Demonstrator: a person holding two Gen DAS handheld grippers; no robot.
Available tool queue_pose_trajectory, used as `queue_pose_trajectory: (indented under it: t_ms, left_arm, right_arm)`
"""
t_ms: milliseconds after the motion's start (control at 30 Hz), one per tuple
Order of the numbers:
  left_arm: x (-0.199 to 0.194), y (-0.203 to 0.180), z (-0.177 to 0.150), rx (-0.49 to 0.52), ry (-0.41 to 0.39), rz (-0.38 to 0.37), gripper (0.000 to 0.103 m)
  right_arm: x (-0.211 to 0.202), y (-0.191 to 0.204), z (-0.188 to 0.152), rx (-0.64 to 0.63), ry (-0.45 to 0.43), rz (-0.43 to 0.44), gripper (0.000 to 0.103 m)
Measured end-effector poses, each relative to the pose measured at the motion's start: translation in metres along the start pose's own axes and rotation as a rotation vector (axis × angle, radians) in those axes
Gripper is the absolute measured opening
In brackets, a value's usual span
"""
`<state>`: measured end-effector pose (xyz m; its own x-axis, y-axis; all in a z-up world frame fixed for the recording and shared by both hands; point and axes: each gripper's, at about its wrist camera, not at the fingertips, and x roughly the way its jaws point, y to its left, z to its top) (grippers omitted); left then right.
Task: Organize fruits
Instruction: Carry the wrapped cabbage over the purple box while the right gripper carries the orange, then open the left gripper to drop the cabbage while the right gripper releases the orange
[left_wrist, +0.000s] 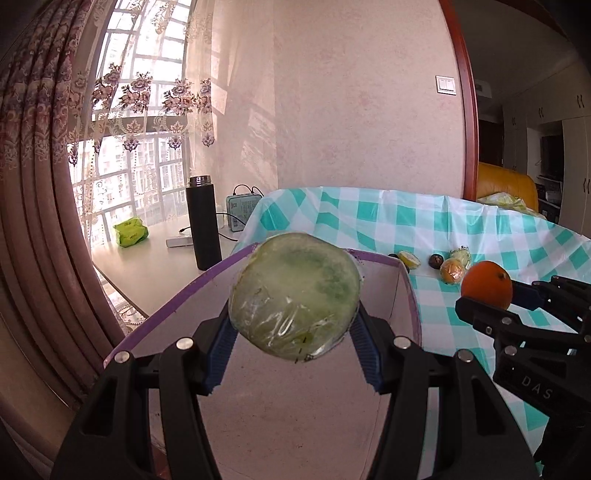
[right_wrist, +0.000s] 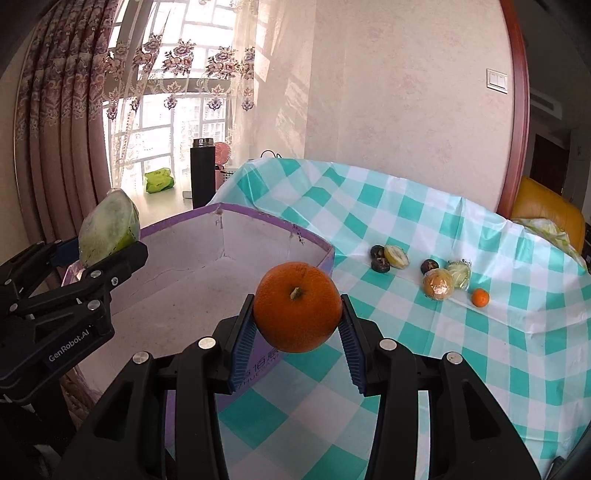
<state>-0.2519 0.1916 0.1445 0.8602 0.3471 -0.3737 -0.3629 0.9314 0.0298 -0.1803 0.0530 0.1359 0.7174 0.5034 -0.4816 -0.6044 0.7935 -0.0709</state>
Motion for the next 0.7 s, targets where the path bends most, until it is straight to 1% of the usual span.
queue_pose_trajectory:
  t_ms: [167,267,400,467,533,567,600,700]
  left_arm:
    - [0.020,0.034,-0.008,-0.032,0.085,0.068,0.058]
    - [0.032,0.050,-0.013,-0.047,0.136,0.085,0.058]
    - [0.049,0.063,-0.021,-0.060,0.217,0.094,0.058]
    - [0.058,0.066,-0.026,-0.055,0.272,0.086,0.058]
    - [0.070,0.066,-0.033,-0.046,0.346,0.070,0.058]
    - [0.074,0.064,-0.036,-0.027,0.369,0.071,0.058]
    - [0.075,0.060,-0.038,0.005,0.375,0.076,0.059]
    - [0.078,0.054,-0.042,0.050,0.418,0.077,0.060]
  right_arm:
    - [0.023,0.038,0.018,-0.089,0.019,0.068,0.044]
    - [0.042,0.055,0.024,-0.131,0.070,0.097,0.044]
    - [0.075,0.072,0.024,-0.200,0.183,0.104,0.044]
    - [0.090,0.081,0.022,-0.242,0.252,0.104,0.044]
    - [0.104,0.089,0.018,-0.287,0.324,0.098,0.044]
    - [0.109,0.091,0.016,-0.304,0.354,0.092,0.044]
    - [0.115,0.093,0.013,-0.316,0.382,0.088,0.044]
    - [0.129,0.095,0.003,-0.347,0.469,0.083,0.044]
